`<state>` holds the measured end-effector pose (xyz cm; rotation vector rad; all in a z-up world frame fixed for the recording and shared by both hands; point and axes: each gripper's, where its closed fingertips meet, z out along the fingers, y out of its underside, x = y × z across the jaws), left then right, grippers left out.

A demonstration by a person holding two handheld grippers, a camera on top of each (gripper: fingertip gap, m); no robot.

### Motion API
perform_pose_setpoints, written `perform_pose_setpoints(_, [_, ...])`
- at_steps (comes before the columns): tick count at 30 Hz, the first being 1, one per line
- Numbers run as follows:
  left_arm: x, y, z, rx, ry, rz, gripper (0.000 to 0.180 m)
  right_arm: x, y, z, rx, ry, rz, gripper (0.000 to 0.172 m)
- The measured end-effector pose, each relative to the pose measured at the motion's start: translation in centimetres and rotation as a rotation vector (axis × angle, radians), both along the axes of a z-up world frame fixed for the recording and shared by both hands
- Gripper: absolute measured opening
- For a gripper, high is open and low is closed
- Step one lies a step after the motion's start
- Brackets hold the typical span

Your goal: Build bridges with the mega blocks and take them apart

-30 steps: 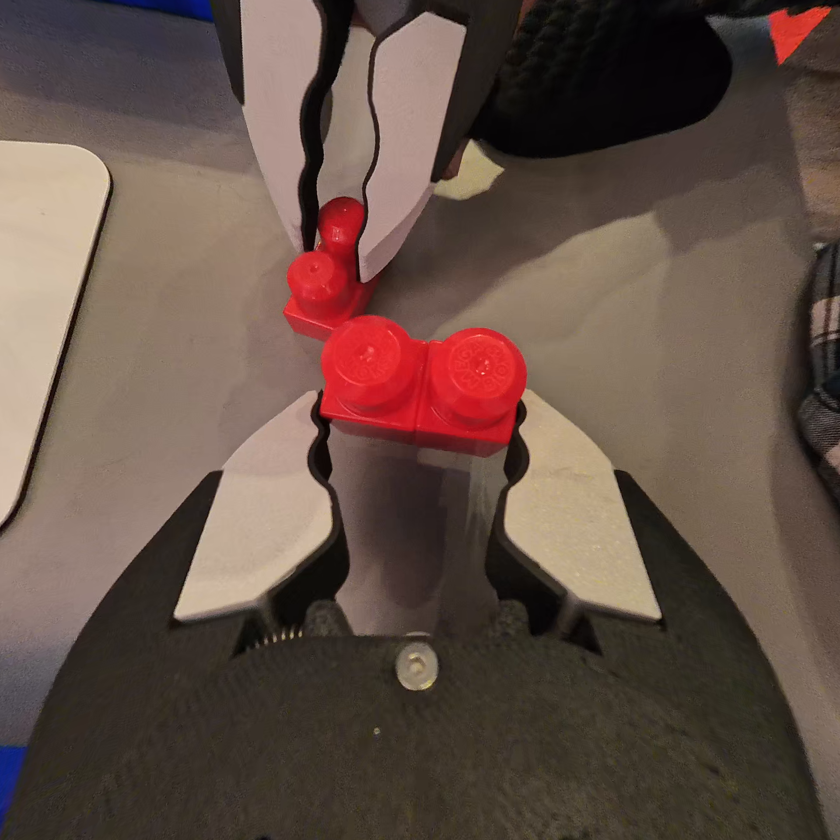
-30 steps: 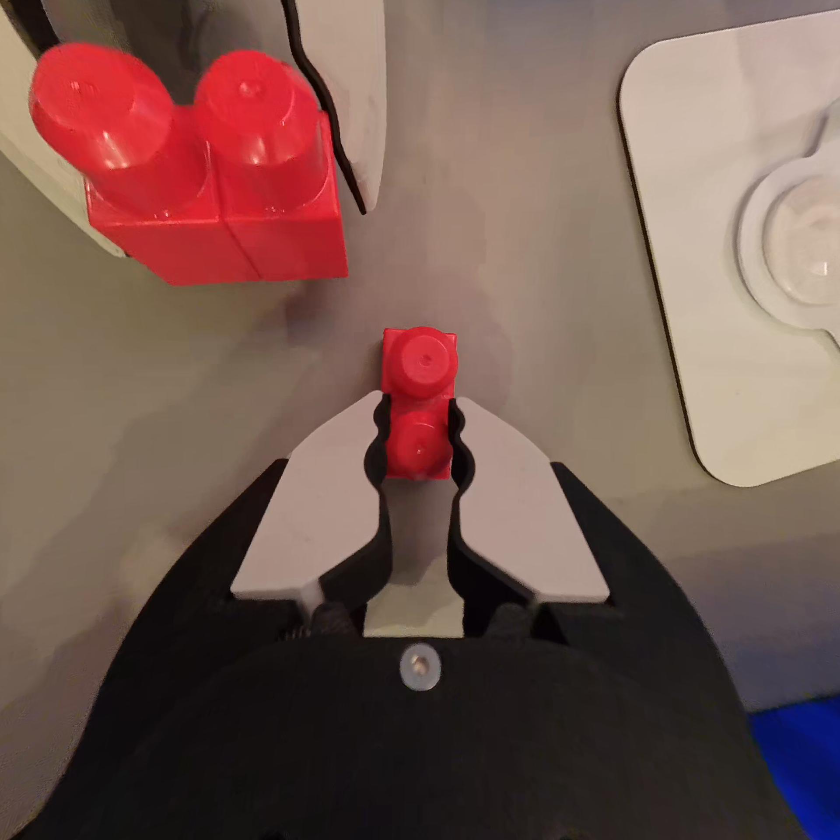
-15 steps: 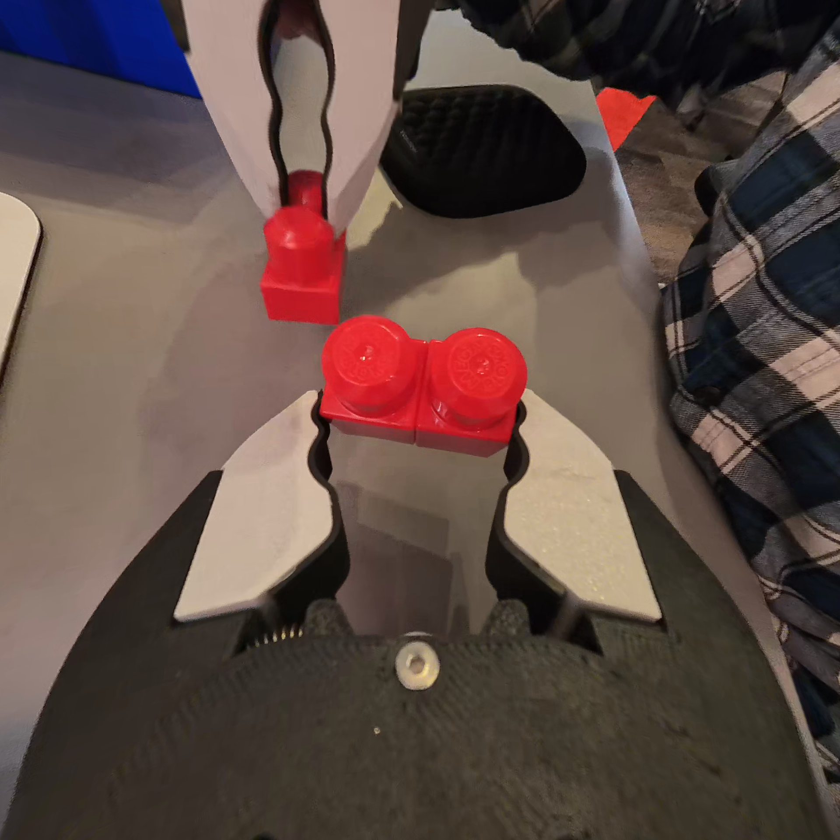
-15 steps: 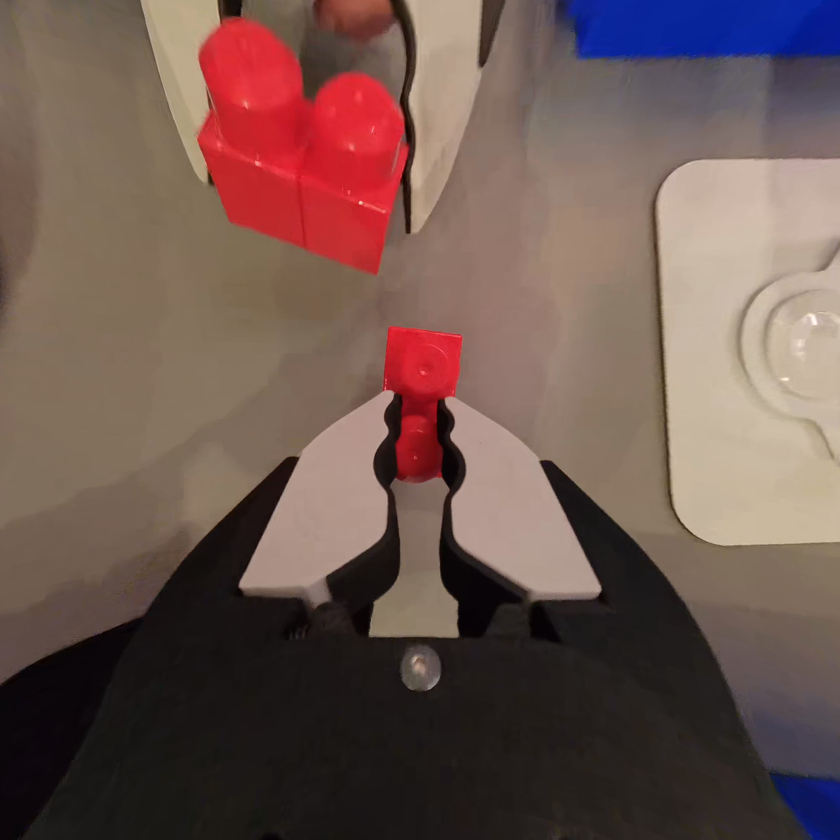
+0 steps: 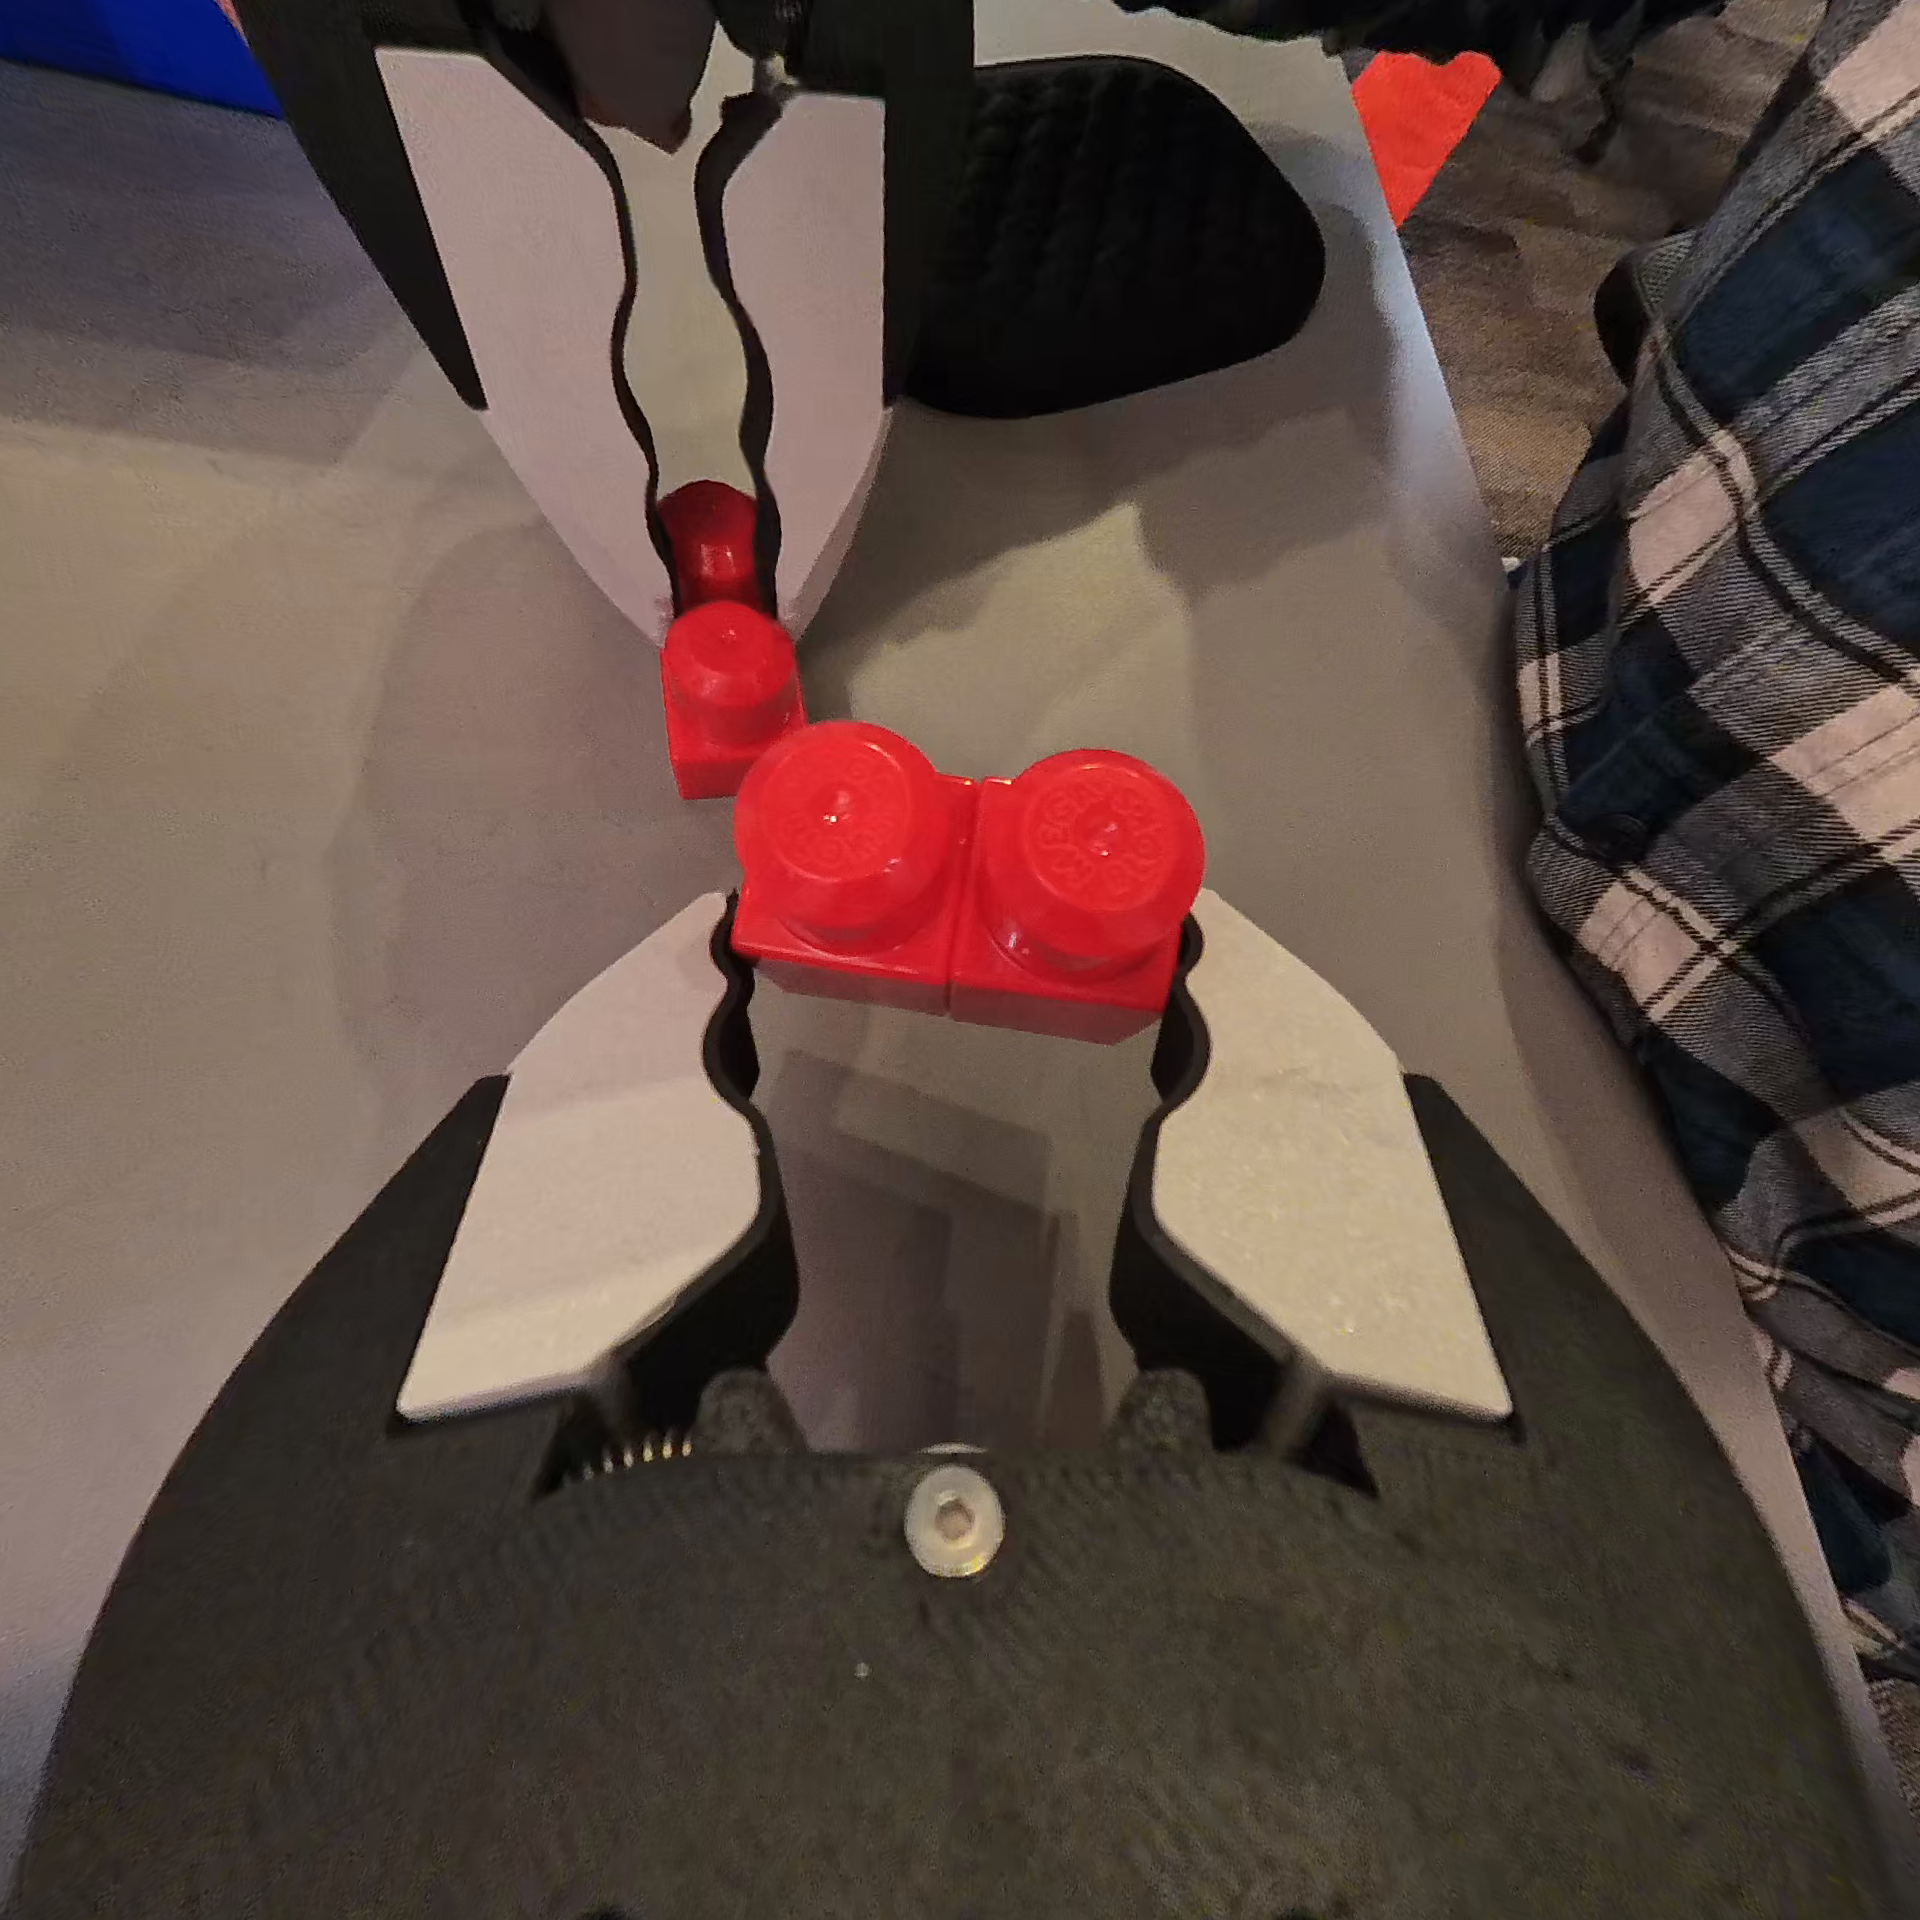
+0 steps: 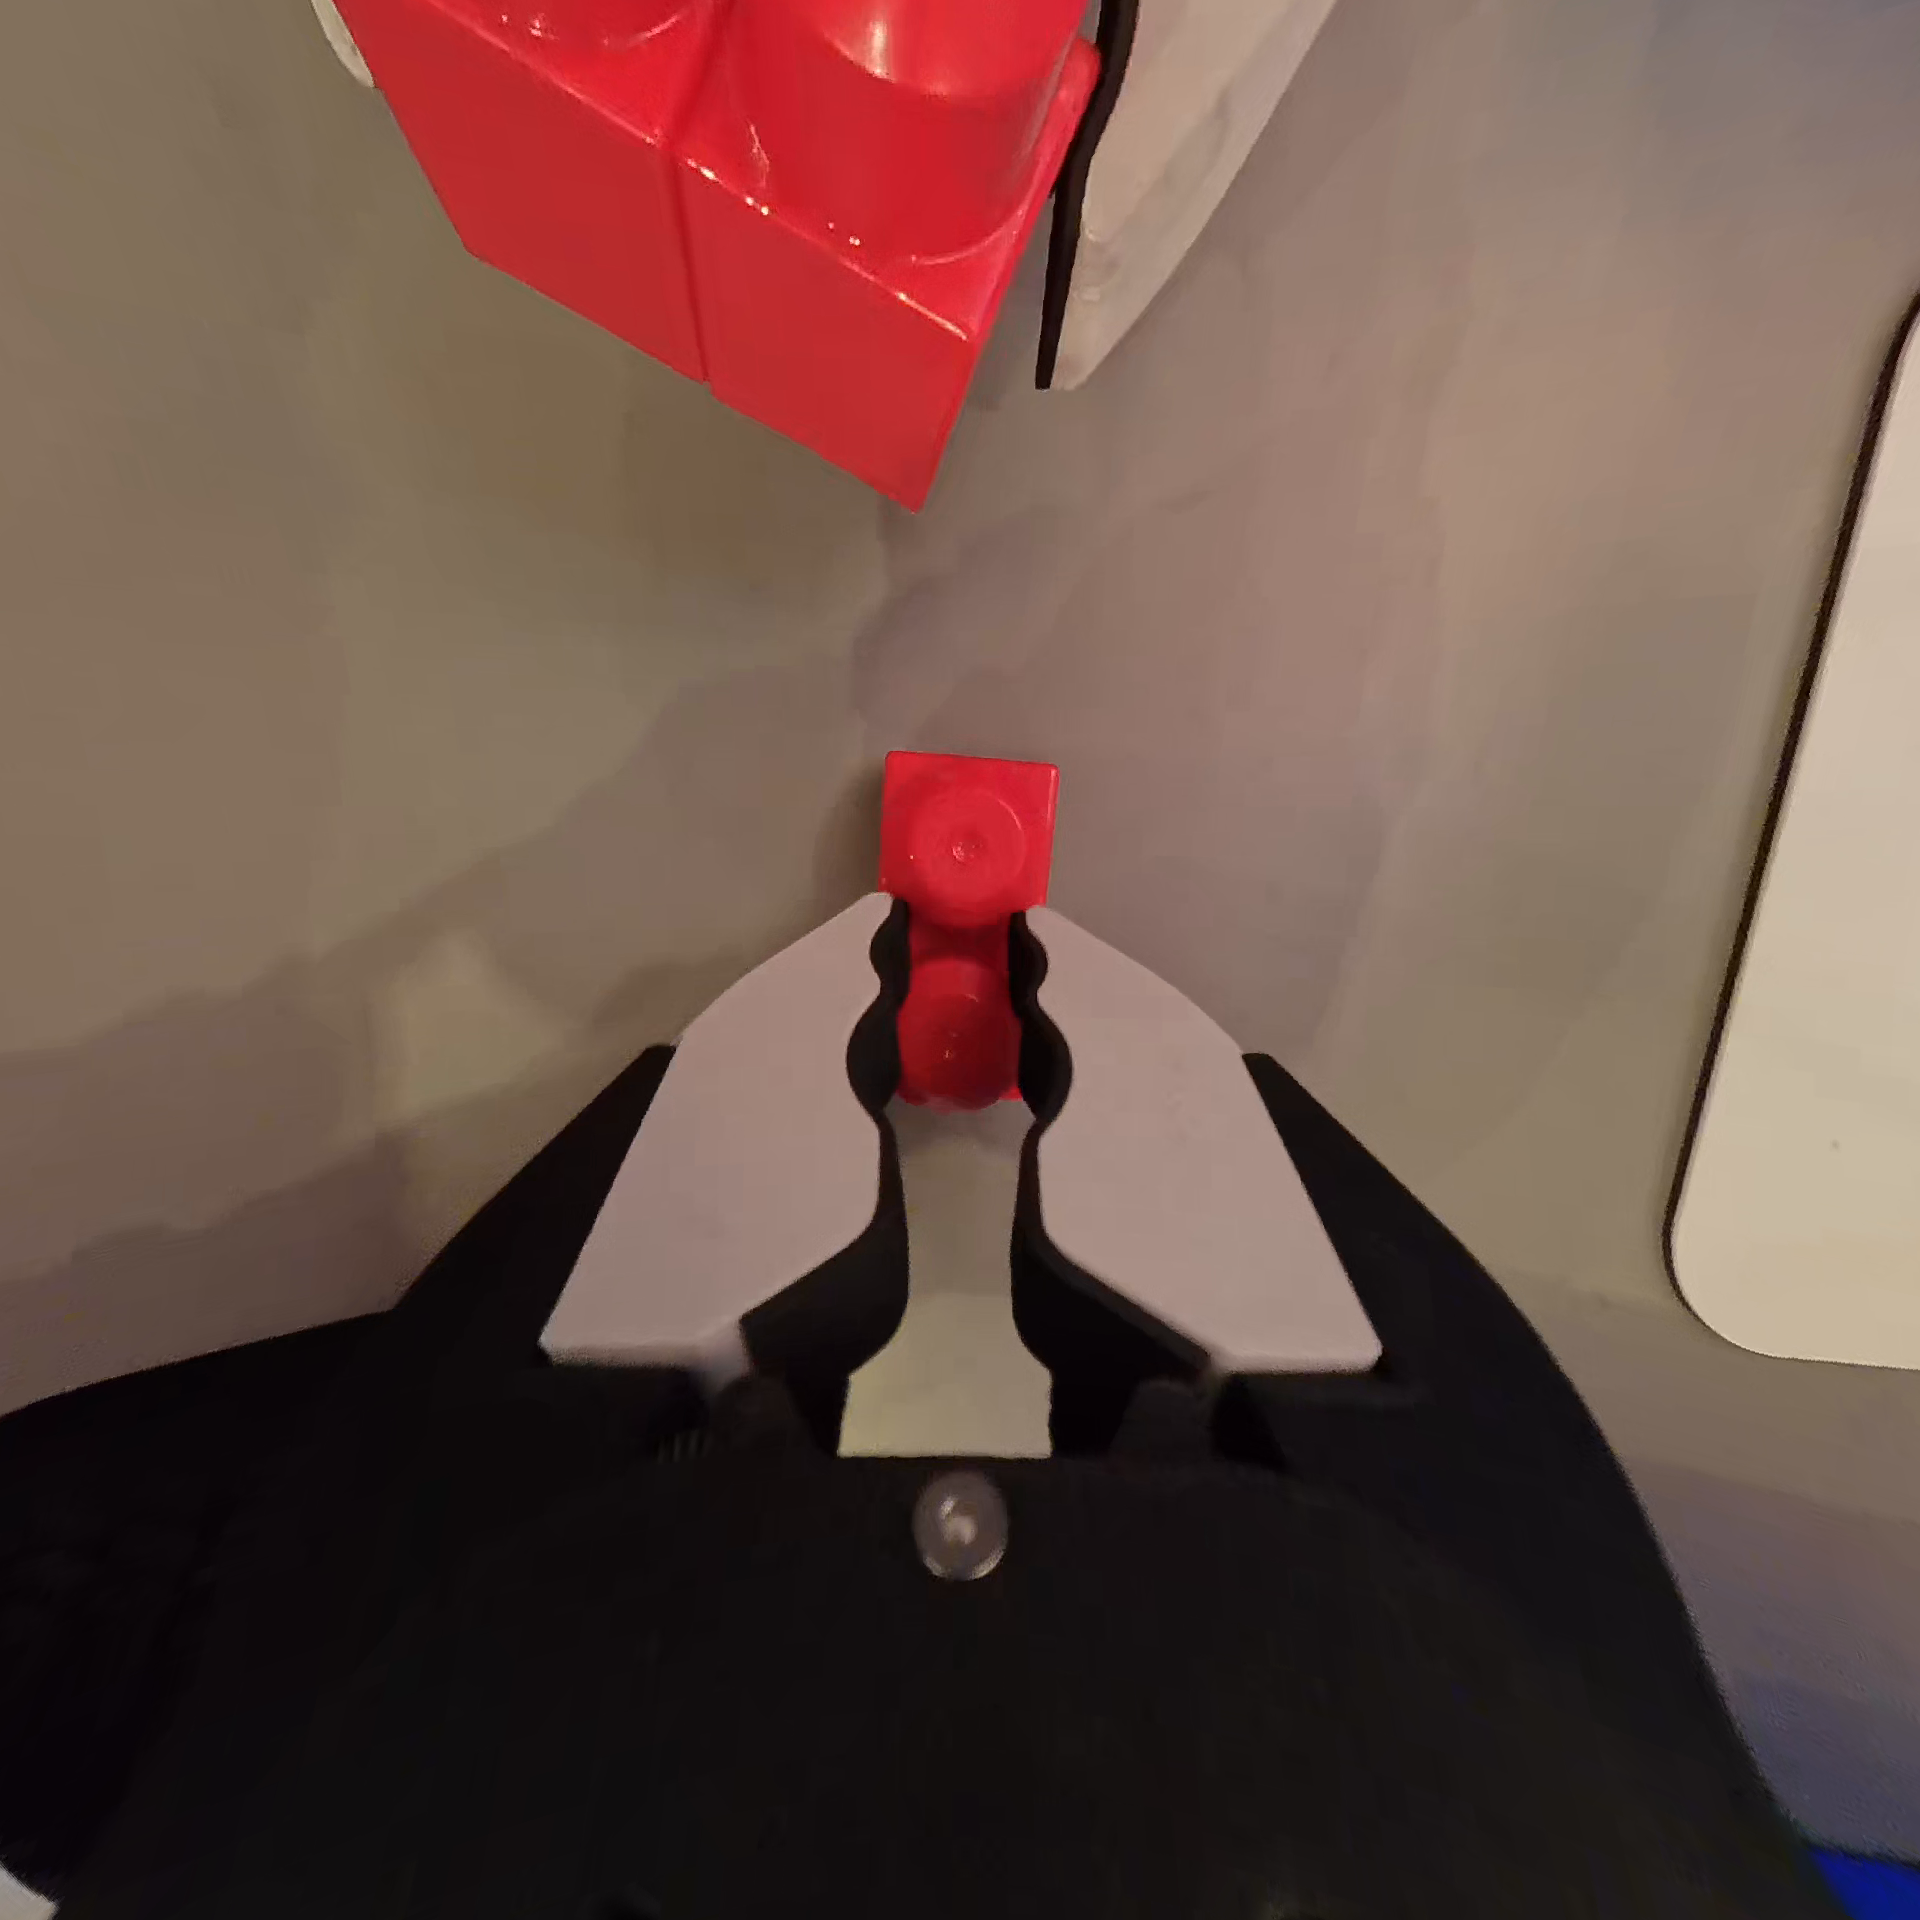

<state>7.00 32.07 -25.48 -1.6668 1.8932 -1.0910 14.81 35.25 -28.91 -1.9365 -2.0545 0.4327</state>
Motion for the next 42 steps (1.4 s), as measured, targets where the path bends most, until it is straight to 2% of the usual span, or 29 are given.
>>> perform_pose_setpoints(3, [0.0,-0.2,0.2,-0.004,-0.003,-0.014,0.075,0.2,0.1,0.2,-0.002,0.001,0.009,0.017])
perform_pose_setpoints(5, [-0.1,-0.5,0.3,-0.011,-0.004,-0.036,0.074,0.1,0.0,1.4,-0.030,0.054,0.017,0.017])
perform_pose_setpoints(9, [0.0,-1.3,1.5,-0.063,-0.039,-0.097,0.074,-1.1,-0.9,7.9,-0.051,0.263,0.148,0.017])
perform_pose_setpoints(12, [0.2,-2.2,2.5,-0.116,-0.062,-0.169,0.074,-2.8,-2.7,12.9,-0.073,0.401,0.327,0.017])
perform_pose_setpoints(15, [0.7,-3.0,3.6,-0.166,-0.086,-0.237,0.074,-4.6,-4.2,15.4,-0.090,0.440,0.482,0.017])
perform_pose_setpoints(20, [1.2,-3.7,4.8,-0.176,-0.080,-0.325,0.075,-6.3,-5.0,15.0,-0.113,0.330,0.635,0.017])
perform_pose_setpoints(26, [1.2,-4.6,5.7,-0.166,-0.048,-0.415,0.075,-6.7,-5.5,15.4,-0.120,0.271,0.738,0.017])
perform_pose_setpoints(33, [1.5,-4.7,6.8,-0.154,-0.069,-0.453,0.074,-6.6,-6.1,15.7,-0.166,0.242,0.754,0.017])
perform_pose_setpoints(42, [2.3,-5.3,6.2,-0.103,-0.064,-0.486,0.074,-5.8,-6.8,15.1,-0.251,0.155,0.744,0.017])
